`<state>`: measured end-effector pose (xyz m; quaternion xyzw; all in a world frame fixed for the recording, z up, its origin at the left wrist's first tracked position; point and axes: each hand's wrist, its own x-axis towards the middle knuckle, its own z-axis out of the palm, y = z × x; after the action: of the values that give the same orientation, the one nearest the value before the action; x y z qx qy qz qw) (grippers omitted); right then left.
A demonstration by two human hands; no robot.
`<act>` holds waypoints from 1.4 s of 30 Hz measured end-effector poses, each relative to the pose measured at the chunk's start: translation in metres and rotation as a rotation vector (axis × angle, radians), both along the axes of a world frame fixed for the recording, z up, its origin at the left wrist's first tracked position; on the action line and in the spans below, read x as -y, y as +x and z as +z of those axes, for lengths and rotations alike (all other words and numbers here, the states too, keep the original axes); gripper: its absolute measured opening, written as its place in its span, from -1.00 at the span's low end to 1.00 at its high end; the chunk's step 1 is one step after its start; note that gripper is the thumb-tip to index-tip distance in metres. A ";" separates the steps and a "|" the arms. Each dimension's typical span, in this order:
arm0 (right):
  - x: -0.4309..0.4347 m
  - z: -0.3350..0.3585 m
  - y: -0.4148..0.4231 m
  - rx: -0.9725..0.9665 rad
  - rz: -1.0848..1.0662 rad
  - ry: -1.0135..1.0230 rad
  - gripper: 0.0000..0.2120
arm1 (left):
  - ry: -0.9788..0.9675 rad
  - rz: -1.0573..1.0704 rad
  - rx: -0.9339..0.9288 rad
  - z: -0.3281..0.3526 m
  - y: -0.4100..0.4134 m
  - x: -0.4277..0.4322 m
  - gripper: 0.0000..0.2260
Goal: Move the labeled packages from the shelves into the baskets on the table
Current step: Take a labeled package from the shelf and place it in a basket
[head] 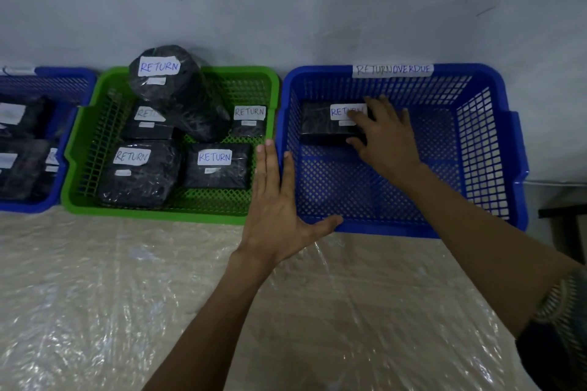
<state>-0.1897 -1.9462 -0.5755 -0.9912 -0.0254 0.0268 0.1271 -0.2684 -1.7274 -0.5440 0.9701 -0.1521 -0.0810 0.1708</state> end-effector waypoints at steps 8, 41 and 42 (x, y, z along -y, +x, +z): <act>-0.009 0.000 -0.001 -0.070 -0.064 -0.004 -0.40 | -0.027 0.001 0.008 -0.002 0.000 -0.001 0.13; -0.231 0.164 -0.262 -0.344 0.117 0.147 -0.62 | -0.280 0.103 -0.237 0.116 -0.215 -0.267 -0.55; -0.252 0.164 -0.276 -0.360 0.131 0.159 -0.62 | -0.287 0.132 -0.252 0.116 -0.231 -0.290 -0.54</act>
<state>-0.4653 -1.6941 -0.4117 -0.9535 -0.0686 0.2096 0.2056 -0.4994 -1.4369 -0.4282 0.9259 -0.0757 -0.1680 0.3299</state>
